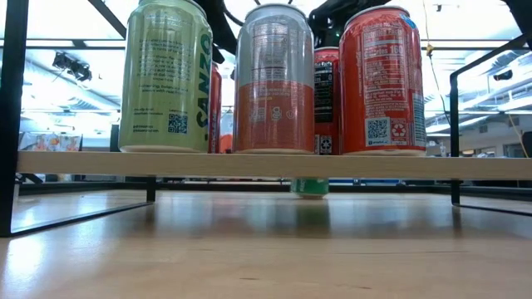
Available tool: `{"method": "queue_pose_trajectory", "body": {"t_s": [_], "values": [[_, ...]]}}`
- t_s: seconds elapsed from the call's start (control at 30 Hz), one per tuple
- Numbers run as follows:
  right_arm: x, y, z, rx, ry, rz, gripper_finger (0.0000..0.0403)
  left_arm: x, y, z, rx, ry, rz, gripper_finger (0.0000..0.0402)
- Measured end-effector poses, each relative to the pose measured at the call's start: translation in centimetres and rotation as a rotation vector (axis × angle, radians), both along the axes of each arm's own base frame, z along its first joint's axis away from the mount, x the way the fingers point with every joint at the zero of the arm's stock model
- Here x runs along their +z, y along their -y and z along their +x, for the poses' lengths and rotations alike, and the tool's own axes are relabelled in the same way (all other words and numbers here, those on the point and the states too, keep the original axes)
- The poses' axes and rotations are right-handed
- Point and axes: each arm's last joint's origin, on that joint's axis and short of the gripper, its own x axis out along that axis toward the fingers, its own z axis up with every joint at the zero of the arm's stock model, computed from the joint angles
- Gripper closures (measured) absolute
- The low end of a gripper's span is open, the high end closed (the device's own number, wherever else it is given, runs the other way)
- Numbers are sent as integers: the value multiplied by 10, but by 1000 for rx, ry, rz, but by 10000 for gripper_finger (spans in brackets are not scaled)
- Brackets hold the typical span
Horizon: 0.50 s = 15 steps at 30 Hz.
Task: Place canned beverage on shelf
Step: Put the green soda can on the shelf
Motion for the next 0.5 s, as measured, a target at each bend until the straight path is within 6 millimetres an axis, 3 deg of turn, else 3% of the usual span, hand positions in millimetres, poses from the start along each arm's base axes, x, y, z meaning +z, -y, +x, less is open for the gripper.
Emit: {"method": "queue_pose_trajectory", "body": {"t_s": [0.13,0.3,0.5], "values": [[3,-2,0,-17,22,24,7,0,0,0,0,0,0,49],[4,-4,0,-14,22,20,10,0,0,0,1,1,-2,49],[23,-15,-2,-27,107,22,5,0,0,0,2,2,-2,49]]}}
